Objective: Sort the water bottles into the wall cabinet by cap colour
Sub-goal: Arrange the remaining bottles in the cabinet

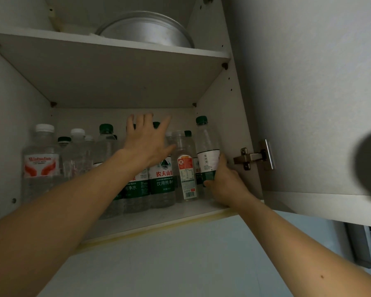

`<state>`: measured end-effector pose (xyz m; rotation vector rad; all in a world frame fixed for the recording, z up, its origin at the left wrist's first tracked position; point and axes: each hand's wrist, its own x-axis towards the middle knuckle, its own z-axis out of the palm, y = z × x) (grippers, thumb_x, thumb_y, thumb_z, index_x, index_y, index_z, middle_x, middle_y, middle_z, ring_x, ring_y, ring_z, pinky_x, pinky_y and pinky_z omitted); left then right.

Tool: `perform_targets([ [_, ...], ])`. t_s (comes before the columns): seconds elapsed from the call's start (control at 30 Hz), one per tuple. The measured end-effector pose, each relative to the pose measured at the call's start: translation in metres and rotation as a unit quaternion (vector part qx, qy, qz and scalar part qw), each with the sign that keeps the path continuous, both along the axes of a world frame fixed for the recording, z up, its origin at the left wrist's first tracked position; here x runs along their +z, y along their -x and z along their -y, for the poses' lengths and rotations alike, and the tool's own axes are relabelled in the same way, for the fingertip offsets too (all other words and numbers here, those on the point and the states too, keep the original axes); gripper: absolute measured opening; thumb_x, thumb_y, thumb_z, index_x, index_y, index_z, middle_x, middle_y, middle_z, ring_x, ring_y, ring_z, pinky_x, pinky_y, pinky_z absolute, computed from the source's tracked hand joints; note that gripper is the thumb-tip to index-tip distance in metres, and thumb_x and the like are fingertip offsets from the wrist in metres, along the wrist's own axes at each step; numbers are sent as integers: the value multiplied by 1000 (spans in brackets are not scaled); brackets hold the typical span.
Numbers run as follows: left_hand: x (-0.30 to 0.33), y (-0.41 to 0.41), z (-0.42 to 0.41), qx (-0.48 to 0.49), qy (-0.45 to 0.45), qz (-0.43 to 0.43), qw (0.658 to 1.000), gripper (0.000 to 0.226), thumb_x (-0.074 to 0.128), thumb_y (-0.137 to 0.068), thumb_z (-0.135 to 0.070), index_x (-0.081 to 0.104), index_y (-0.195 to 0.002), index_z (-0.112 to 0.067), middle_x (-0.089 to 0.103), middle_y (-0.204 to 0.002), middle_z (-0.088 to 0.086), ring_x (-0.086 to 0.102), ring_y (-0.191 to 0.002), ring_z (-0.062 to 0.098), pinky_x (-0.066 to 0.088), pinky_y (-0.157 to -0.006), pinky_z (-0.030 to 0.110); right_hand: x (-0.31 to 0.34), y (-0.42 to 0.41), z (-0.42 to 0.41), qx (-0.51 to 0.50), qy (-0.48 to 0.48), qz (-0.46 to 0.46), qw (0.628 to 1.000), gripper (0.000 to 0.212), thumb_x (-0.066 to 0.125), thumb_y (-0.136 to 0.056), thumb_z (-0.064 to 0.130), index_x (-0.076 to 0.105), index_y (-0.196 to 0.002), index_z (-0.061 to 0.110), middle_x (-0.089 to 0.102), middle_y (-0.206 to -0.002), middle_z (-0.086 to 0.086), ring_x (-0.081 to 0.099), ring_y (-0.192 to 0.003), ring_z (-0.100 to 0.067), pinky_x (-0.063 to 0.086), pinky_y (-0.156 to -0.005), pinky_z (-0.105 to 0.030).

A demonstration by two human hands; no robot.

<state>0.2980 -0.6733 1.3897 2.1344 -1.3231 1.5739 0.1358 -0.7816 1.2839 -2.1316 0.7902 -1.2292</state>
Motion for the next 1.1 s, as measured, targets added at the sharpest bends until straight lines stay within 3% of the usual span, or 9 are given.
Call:
perform_targets([
  [0.1,6,12,7,-15,-10,28,999,87,48,-89,-73,20,-156,-27,29,-154,19,25,-143,37,12,-120,57,0,0,-1,-4,-8,-18,1000,90,62,-96,8,-1,-159,22,53,-142,-16,58,-124,-32,50,-100,-43],
  [0.2,23,20,22,-40,-27,49,998,68,52,-93,-62,38,-148,-25,45,-145,13,37,-135,33,19,-117,54,0,-1,-3,-5,-12,-25,1000,87,61,-97,7,0,-158,20,53,-141,-17,58,-124,-32,50,-99,-41],
  [0.4,58,32,53,-26,-92,-83,992,40,53,-101,-44,62,-125,-14,64,-124,9,56,-119,28,30,-111,49,-3,2,2,-1,-11,-25,1000,87,59,-96,3,1,-158,22,51,-144,-14,55,-128,-30,50,-104,-43],
  [0.53,61,29,63,36,-133,-124,983,42,47,-102,-52,64,-107,-15,63,-109,3,56,-112,25,21,-115,52,-1,2,7,0,-5,-18,1000,84,61,-95,2,7,-156,21,53,-141,-12,57,-125,-30,51,-103,-43],
  [0.7,67,25,64,19,-125,-128,984,44,50,-100,-52,63,-127,-19,64,-125,4,54,-123,27,19,-115,55,1,-2,8,-24,11,-44,999,81,62,-95,6,9,-154,17,49,-142,-17,55,-125,-33,50,-104,-47],
  [1.1,60,13,58,-23,-111,-122,986,40,48,-101,-51,68,-123,-25,64,-122,7,42,-131,32,13,-116,57,18,-4,19,-23,-23,-105,994,73,70,-92,11,23,-148,6,48,-146,-18,51,-132,-34,47,-104,-39],
])
